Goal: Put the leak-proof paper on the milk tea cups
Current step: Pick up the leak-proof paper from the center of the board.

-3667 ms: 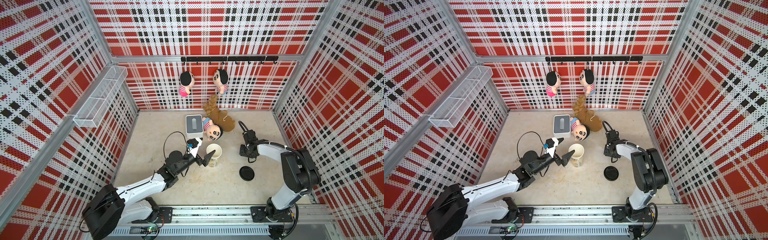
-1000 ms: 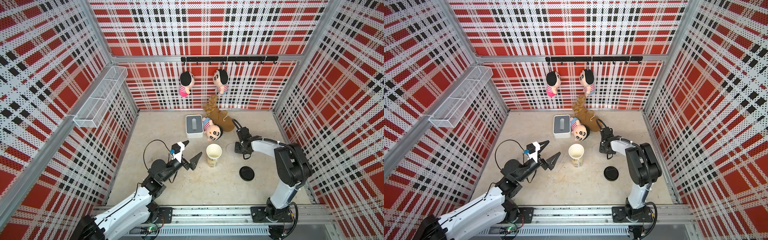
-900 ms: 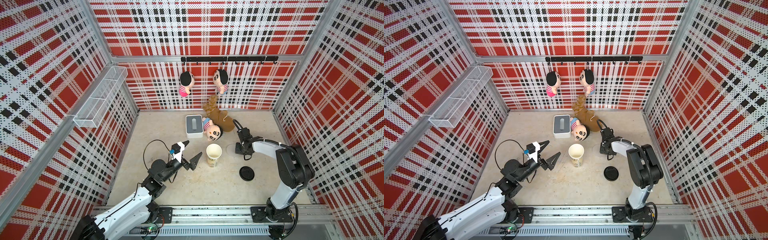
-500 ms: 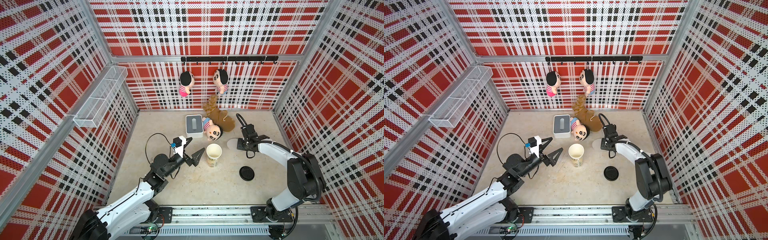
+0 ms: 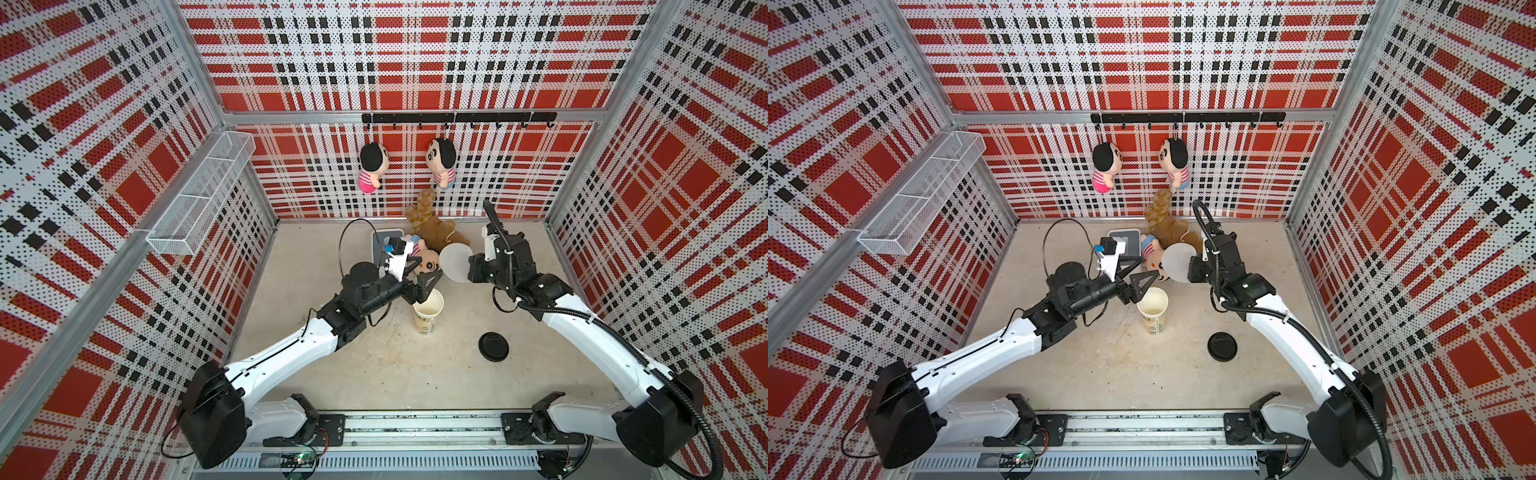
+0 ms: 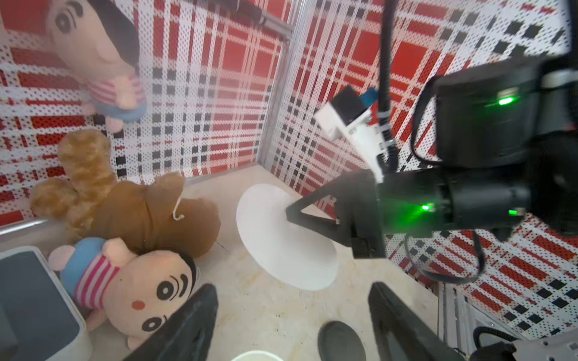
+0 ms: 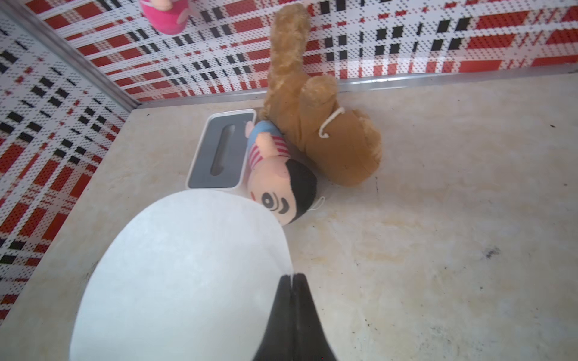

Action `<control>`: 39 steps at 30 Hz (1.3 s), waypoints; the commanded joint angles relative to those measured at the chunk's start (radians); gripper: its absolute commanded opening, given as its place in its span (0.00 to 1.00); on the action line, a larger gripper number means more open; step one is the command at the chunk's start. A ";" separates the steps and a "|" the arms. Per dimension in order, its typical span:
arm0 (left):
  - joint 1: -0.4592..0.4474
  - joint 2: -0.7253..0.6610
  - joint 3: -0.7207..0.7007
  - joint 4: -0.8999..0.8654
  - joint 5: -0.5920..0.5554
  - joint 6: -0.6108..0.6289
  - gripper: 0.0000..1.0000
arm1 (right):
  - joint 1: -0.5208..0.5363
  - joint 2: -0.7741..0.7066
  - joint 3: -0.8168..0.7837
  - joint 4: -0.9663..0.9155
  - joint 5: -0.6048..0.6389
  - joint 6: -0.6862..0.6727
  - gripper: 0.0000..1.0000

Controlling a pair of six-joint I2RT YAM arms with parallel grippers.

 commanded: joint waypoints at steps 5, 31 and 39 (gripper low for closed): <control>0.046 -0.021 -0.032 -0.027 0.048 -0.083 0.67 | 0.124 0.016 0.031 0.057 0.061 -0.080 0.00; 0.135 -0.126 -0.177 0.074 0.212 -0.204 0.05 | 0.240 0.030 -0.021 0.190 0.093 -0.226 0.00; 0.134 -0.159 -0.190 0.082 0.236 -0.229 0.00 | 0.199 -0.056 -0.045 0.151 -0.038 -0.149 0.55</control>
